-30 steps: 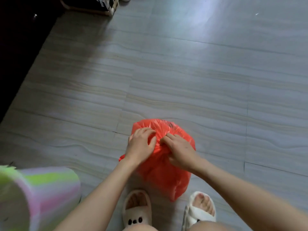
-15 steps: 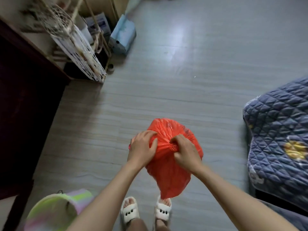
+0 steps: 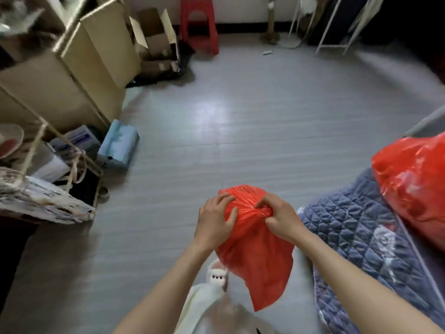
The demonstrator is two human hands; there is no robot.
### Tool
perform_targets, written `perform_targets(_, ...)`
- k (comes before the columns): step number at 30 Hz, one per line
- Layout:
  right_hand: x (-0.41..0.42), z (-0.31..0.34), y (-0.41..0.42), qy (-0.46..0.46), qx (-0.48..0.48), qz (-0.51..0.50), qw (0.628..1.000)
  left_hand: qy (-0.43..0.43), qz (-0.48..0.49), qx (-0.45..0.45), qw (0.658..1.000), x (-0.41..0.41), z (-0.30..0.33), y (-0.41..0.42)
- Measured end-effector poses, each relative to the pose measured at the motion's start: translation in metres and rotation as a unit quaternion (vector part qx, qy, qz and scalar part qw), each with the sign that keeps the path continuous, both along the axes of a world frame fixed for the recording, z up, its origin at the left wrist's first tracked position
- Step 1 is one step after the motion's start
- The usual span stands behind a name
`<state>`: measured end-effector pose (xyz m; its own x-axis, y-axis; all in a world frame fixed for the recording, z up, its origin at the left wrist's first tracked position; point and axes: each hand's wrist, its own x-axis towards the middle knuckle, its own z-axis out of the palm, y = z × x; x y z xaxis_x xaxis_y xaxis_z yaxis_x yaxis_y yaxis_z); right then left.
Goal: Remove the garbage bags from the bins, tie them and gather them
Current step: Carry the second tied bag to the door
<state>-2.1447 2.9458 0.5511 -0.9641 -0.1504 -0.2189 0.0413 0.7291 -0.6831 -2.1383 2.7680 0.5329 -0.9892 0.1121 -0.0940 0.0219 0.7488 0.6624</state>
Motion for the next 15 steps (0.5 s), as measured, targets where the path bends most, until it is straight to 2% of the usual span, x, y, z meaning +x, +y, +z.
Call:
perform_targets(4, -0.099, 0.025, 0.058, 0.029, 0.014, -0.03, 0.999, 0.023, -0.06, 0.001, 0.998, -0.119, 0.026, 0.061)
perform_targets(9, -0.242, 0.043, 0.153, 0.1, 0.003, -0.123, 0.987, 0.042, -0.144, -0.012, 0.989, -0.281, 0.044, 0.167)
perform_targets(15, -0.437, 0.046, 0.289, 0.166, -0.024, -0.197, 0.966, 0.058, -0.179, -0.017, 0.982, -0.486, 0.061, 0.314)
